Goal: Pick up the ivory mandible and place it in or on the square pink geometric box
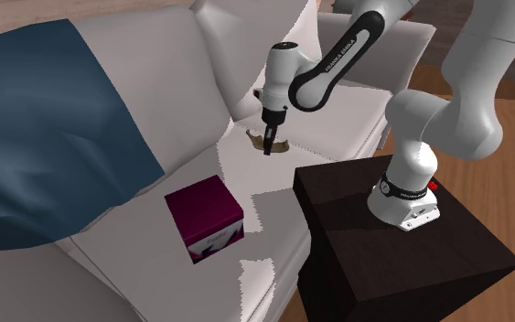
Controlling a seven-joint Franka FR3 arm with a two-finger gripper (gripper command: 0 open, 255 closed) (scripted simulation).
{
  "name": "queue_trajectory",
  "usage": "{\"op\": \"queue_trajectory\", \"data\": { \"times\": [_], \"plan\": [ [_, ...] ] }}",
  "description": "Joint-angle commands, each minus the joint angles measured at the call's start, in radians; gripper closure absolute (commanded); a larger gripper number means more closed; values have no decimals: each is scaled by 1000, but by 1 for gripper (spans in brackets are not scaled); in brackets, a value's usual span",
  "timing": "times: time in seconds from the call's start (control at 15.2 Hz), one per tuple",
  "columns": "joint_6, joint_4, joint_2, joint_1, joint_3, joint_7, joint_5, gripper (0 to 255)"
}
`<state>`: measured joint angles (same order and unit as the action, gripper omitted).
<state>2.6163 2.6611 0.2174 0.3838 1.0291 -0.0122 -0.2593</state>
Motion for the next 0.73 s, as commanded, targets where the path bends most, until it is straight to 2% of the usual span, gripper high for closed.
{"op": "queue_trajectory", "data": {
  "times": [0.0, 0.33, 0.46, 0.66],
  "plan": [
    [4, -33, -49, 70, 0, 4, 74, 255],
    [3, -128, -206, 220, -12, -38, 315, 255],
    [-10, -177, -276, 248, -40, -64, 419, 255],
    [-40, -260, -373, 252, -106, -84, 539, 255]
  ]
}}
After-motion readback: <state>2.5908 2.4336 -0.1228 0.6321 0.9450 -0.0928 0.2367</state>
